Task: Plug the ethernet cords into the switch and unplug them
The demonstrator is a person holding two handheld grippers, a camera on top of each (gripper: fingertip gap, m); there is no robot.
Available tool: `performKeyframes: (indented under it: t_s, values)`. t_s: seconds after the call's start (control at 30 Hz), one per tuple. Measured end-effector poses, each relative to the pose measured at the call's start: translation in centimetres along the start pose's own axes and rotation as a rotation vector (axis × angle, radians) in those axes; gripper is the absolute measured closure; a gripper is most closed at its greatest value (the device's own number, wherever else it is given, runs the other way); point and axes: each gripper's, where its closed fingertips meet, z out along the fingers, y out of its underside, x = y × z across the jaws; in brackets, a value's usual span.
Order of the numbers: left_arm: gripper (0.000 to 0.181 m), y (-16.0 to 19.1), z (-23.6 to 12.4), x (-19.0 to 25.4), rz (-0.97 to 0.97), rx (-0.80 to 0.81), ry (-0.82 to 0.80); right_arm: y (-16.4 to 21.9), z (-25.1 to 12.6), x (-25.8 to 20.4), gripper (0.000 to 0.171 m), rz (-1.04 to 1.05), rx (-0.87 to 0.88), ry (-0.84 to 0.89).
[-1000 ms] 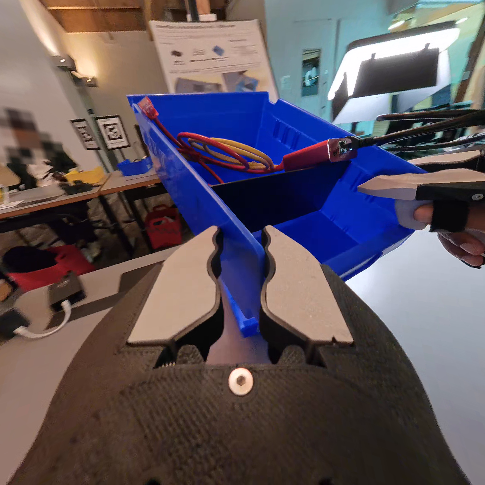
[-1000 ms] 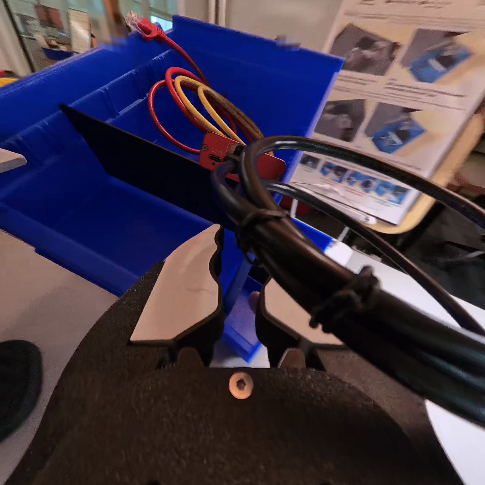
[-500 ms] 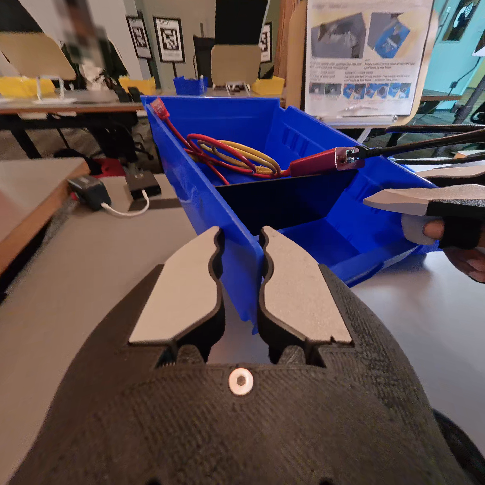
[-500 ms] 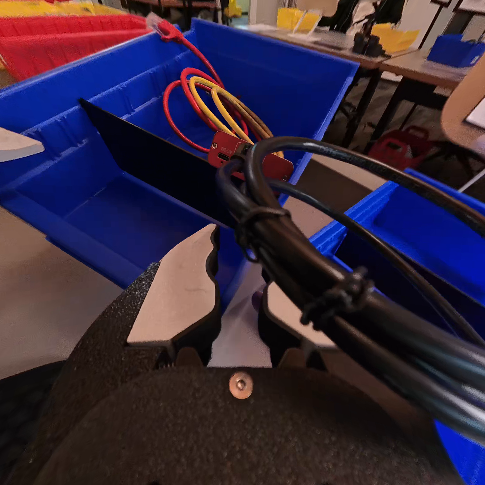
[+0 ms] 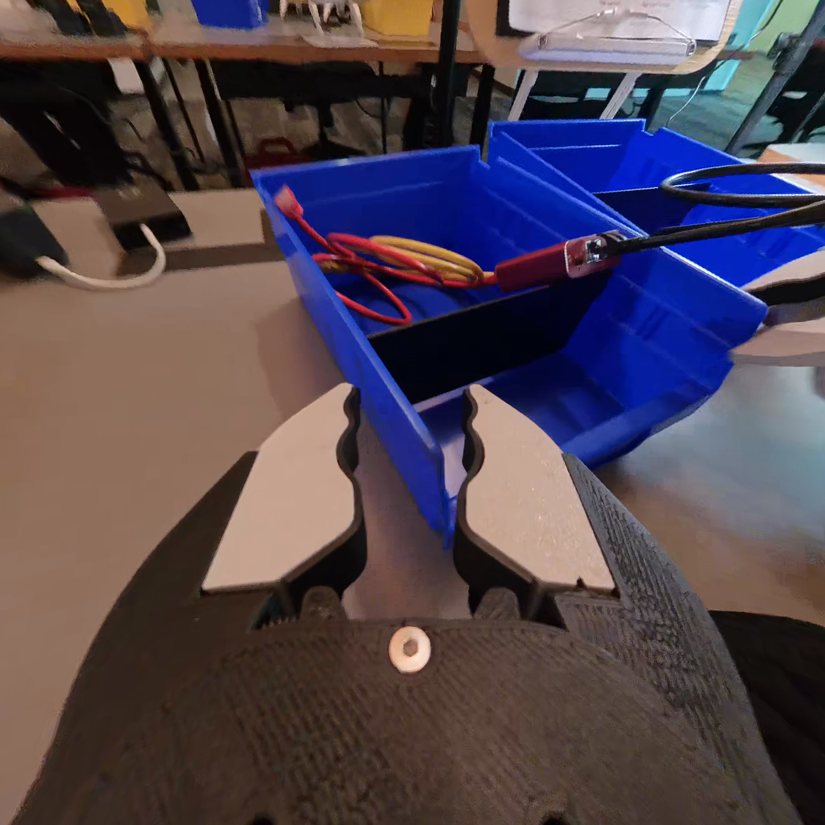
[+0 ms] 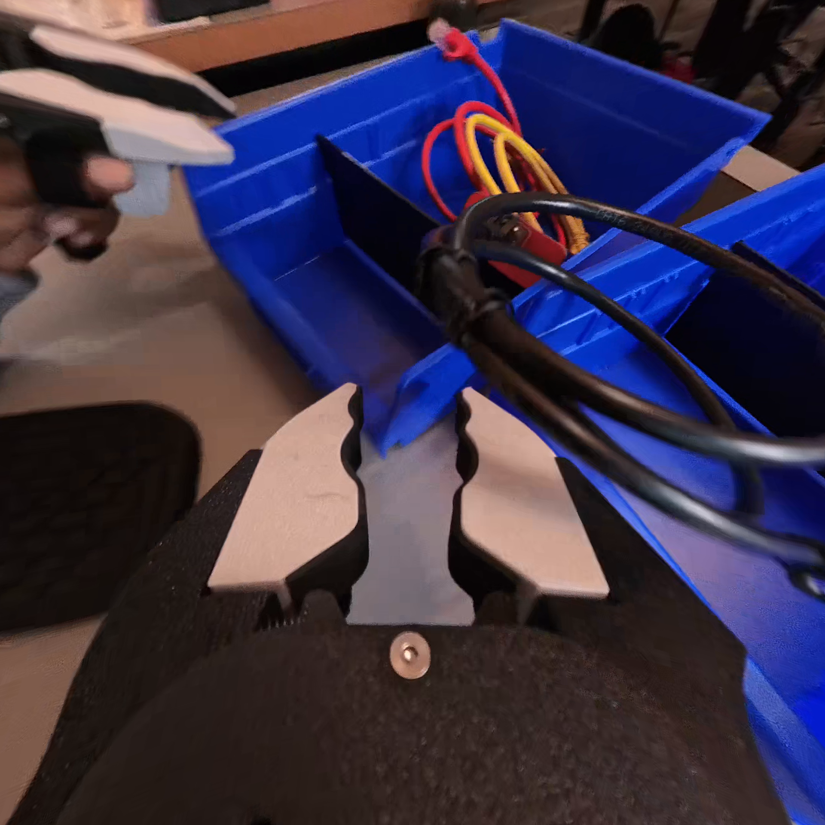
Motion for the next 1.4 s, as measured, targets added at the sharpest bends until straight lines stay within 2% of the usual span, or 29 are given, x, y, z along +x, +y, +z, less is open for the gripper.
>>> performKeyframes:
  t_s: [0.03, 0.13, 0.23, 0.3, 0.37, 0.5, 0.57, 0.63, 0.7, 0.83, 1.0, 1.2, 1.4]
  values:
    - [0.138, -0.8, -0.6, 0.2, 0.047, 0.011, -0.003, 0.3, -1.4, -0.5, 0.132, -0.019, -0.013, -0.039]
    - [0.138, -1.7, -1.4, 2.7, 0.176, -0.037, 0.073, 2.0, -5.5, 0.3, 0.131, -0.128, -0.078, -0.042]
    - [0.133, -0.7, -0.7, 6.3, 0.317, -0.152, 0.184, 3.6, -8.3, 5.1, 0.128, -0.294, -0.173, 0.141]
    - [0.130, 0.5, 0.5, 8.3, 0.423, -0.231, 0.239, 4.6, -8.7, 7.4, 0.125, -0.364, -0.245, 0.193]
    - [0.126, 2.0, 2.0, 9.9, 0.515, -0.327, 0.288, 5.7, -7.7, 8.8, 0.118, -0.417, -0.318, 0.208]
    - [0.118, 5.7, 4.5, 11.3, 0.635, -0.548, 0.386, 6.2, -3.8, 9.7, 0.114, -0.562, -0.386, 0.227]
    - [0.123, 6.9, 5.3, 11.2, 0.688, -0.624, 0.401, 7.1, -1.8, 9.9, 0.114, -0.552, -0.461, 0.186]
    - [0.134, 7.9, 5.6, 11.3, 0.730, -0.681, 0.446, 7.8, -0.8, 10.7, 0.133, -0.563, -0.510, 0.184]
    - [0.147, 8.3, 5.5, 11.8, 0.733, -0.698, 0.508, 8.1, -1.0, 10.7, 0.137, -0.552, -0.544, 0.149]
    - [0.149, 8.2, 5.6, 12.0, 0.734, -0.675, 0.519, 9.5, -3.3, 10.5, 0.139, -0.507, -0.583, 0.121]
    - [0.150, 8.0, 6.0, 12.2, 0.728, -0.640, 0.496, 12.4, -8.3, 11.6, 0.142, -0.460, -0.606, 0.171]
    - [0.150, 7.6, 7.2, 12.5, 0.716, -0.628, 0.464, 16.0, -14.6, 15.6, 0.143, -0.397, -0.660, 0.285]
    - [0.149, 6.8, 9.4, 12.3, 0.704, -0.615, 0.430, 17.9, -18.1, 21.1, 0.139, -0.327, -0.683, 0.358]
